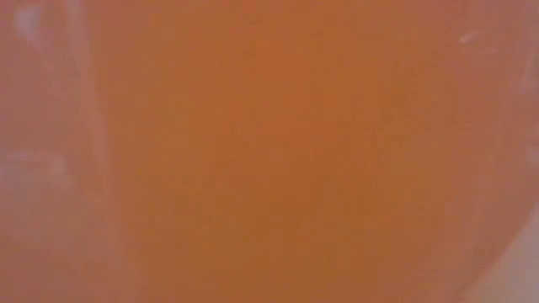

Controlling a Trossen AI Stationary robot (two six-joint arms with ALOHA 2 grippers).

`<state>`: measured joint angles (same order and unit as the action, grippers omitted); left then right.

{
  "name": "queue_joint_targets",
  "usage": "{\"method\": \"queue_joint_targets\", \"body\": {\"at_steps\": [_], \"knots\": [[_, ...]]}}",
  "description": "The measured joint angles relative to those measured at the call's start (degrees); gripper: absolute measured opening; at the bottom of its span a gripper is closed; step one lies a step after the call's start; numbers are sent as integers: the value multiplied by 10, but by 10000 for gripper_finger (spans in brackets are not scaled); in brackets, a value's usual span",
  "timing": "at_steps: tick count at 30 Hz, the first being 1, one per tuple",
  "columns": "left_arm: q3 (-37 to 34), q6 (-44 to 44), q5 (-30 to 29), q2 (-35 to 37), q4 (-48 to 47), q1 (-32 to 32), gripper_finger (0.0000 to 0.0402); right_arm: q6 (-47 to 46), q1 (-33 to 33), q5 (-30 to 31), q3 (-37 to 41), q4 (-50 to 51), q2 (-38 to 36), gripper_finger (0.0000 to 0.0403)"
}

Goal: Pick & Place Mini bowls
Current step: Stack the left red bowl on top of the other red bowl on the shelf

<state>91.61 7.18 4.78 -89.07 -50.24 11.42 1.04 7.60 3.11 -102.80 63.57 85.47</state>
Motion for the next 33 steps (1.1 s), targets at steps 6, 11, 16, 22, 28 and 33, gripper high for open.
{"method": "queue_joint_targets", "body": {"at_steps": [6, 11, 16, 22, 28, 33], "knots": [[0, 0, -19, -19, 1, 0, 4, 0, 0, 0, 0, 0, 0, 57], [0, -3, -20, -32, 1, 0, 1, 0, 0, 0, 0, 0, 0, 57], [2, -12, -35, -33, 0, 0, 0, 0, 0, 0, 0, 0, 0, 57], [21, -20, -53, -5, -4, 0, 0, -9, 0, 0, 0, 0, 0, 57], [18, -42, -53, 4, -9, -24, 0, -9, 0, 0, 0, -1, 0, 57], [5, -62, -54, 3, -9, -40, 0, -11, 0, 0, 0, -1, 0, 57]]}}
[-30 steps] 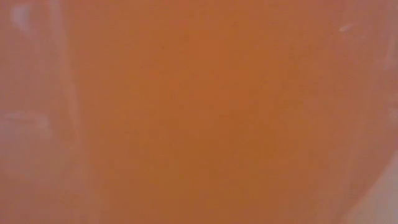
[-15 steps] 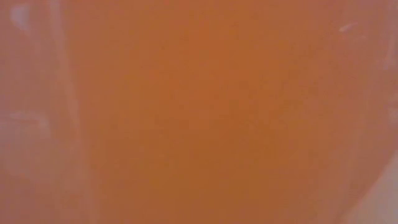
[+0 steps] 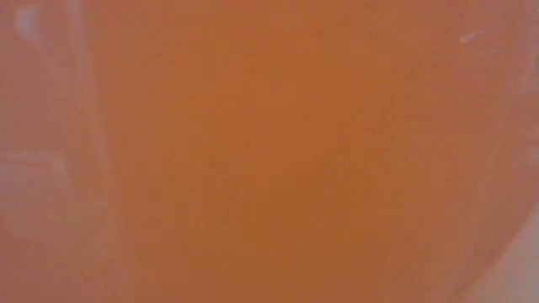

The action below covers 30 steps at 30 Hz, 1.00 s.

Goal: Pick & Place Mini bowls
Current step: Stack the left red bowl on top of the other red bowl on the shelf, then stack the bottom orange bowl on top of the other orange bowl on the shelf

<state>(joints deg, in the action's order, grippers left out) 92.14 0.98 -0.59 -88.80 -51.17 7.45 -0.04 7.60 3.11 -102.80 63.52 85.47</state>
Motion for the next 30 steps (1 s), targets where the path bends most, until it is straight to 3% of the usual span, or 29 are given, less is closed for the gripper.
{"method": "queue_joint_targets", "body": {"at_steps": [10, 20, 30], "knots": [[-52, 23, -44, -1, 1, 4, 0, 3, 0, 0, 0, 0, 0, 57], [-42, 24, -43, 14, 8, -4, 0, 13, 0, 0, 0, 0, 0, 57], [-42, 26, -78, 69, 5, -94, 0, 30, 0, 0, 1, 1, -1, 57]]}}
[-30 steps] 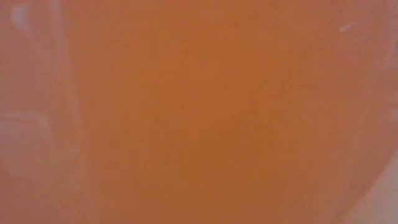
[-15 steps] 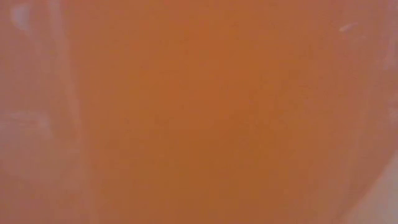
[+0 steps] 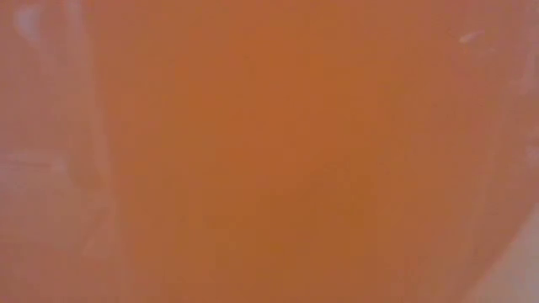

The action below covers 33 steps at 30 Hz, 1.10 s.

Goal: Pick & Place Mini bowls
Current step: Stack the bottom orange bowl on top of the other orange bowl on the shelf

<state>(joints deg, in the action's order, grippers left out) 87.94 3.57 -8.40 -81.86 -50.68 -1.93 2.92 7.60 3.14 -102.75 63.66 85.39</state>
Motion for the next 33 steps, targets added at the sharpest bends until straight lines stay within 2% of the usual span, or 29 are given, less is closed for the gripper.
{"method": "queue_joint_targets", "body": {"at_steps": [6, 12, 18, 23, 29, 33], "knots": [[0, 52, -58, 12, -1, -85, 0, 10, 0, 0, 0, 0, -2, 57], [0, 180, -132, 2, -3, -178, 0, 42, 0, 0, 0, 0, -2, 57], [-1, 321, -181, -20, -3, -263, 0, 57, 0, -1, 0, 2, -2, 57], [-1, 401, -185, -48, -4, -316, 0, 63, 0, -1, 0, 5, -2, 57], [-1, 453, -168, -78, -4, -355, 0, 43, 0, -8, 0, 10, -2, 57], [-1, 463, -141, -95, -4, -369, 0, 46, 0, -64, 0, 11, -2, 57]]}}
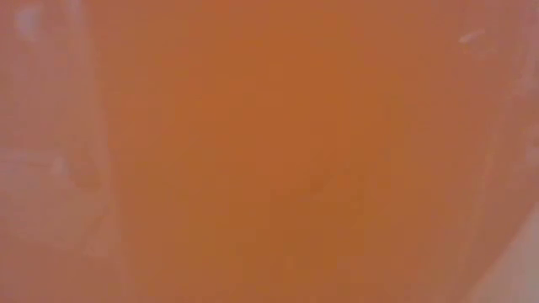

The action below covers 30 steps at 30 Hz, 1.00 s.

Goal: Pick & Place Mini bowls
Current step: Stack the bottom orange bowl on top of the other orange bowl on the shelf

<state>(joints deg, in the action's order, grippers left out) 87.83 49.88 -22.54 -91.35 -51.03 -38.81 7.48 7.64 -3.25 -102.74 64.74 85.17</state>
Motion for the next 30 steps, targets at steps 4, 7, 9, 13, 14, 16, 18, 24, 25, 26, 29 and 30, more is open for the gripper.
{"method": "queue_joint_targets", "body": {"at_steps": [4, 7, 9, 13, 14, 16, 18, 24, 25, 26, 29, 30], "knots": [[0, 1, 50, -7, 2, 0, 0, 0, 0, -45, 0, 0, -2, 57], [0, -10, 57, -10, 2, 0, 4, -2, 0, -46, 0, 0, -2, 57], [0, -13, 57, -13, 3, 1, 15, -2, 0, -46, 0, 2, -2, 57], [0, -4, 58, -21, 9, 5, 49, 10, 0, -48, 0, 18, -5, 57], [0, -3, 58, -25, 14, 5, 58, 12, 0, -48, 0, 23, -6, 57], [0, -3, 58, -32, 21, 6, 73, 13, 0, -48, 0, 28, -7, 57], [0, -7, 58, -42, 26, 9, 84, 13, 0, -48, 0, 28, -7, 57], [0, -51, 57, -91, 57, 10, 92, 18, 0, -48, 0, 28, -15, 57], [0, -52, 57, -101, 66, 10, 92, 20, 0, -48, 0, 28, -17, 57], [0, -53, 56, -112, 79, 10, 92, 22, 0, -48, 0, 28, -18, 57], [0, -63, 60, -142, 108, 11, 92, 28, 0, -48, 0, 28, -23, 57], [0, -65, 62, -151, 119, 11, 92, 28, 0, -48, 0, 27, -24, 57]]}}
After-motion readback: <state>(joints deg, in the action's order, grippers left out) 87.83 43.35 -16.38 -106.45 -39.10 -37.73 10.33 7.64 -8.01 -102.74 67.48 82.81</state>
